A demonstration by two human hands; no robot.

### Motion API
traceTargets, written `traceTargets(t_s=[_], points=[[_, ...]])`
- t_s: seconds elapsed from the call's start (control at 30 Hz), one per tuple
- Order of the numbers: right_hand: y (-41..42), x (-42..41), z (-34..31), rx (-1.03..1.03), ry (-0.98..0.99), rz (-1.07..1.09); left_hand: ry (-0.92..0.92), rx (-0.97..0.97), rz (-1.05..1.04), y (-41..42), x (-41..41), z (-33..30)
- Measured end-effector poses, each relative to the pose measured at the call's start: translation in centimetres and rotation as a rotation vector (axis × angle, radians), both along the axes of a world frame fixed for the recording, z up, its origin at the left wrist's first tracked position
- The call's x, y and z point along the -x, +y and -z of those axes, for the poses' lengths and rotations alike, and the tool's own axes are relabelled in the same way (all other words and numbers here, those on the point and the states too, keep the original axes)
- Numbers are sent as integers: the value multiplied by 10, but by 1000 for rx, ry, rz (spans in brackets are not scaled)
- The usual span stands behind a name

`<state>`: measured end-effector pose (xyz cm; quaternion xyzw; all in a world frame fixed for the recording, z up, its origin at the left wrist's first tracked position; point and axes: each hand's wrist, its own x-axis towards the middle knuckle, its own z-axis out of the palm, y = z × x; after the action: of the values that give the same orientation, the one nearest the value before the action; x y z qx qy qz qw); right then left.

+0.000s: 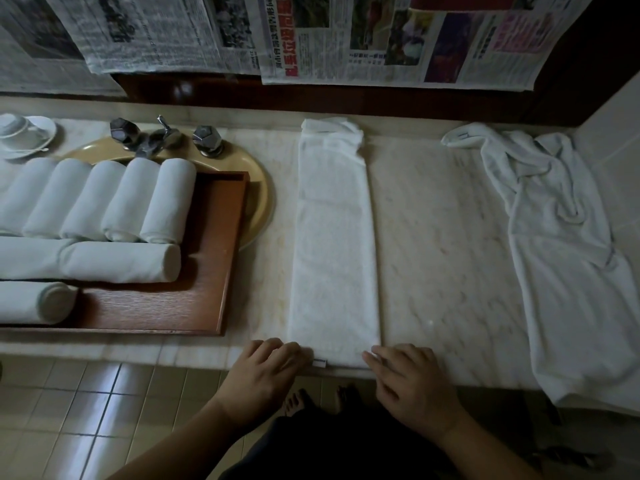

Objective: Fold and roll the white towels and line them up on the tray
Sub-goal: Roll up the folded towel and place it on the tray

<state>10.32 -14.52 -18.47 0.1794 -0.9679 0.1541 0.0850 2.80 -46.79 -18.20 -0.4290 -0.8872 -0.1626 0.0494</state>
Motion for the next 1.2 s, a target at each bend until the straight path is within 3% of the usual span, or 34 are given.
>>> traceTargets(t_s=[0.17,0.37,0.57,0.67,0.73,0.83,0.9,1.2], points=[[2,9,-1,-35,55,-38,-42,-27,-106,2,-2,6],[-16,26,-17,292,-235,279,-190,-137,-336,23,6,-5],[-24,46,-16,392,-347,478,-242,-130,-534,41,19,-13],[-26,52,-19,417,-398,531,-202,-109,-524,46,27,-15],[-27,55,-25,332,-330,485,-171,-87,-468,47,30,-15],[-30,55,-30,4,-130,131,-40,19,-225,45,32,-19],[-31,53,-27,-99,-97,-23,15,52,-121,43,33,-21],[-32,45,-12,-55,1,40,-17,-3,-29,31,29,-9]])
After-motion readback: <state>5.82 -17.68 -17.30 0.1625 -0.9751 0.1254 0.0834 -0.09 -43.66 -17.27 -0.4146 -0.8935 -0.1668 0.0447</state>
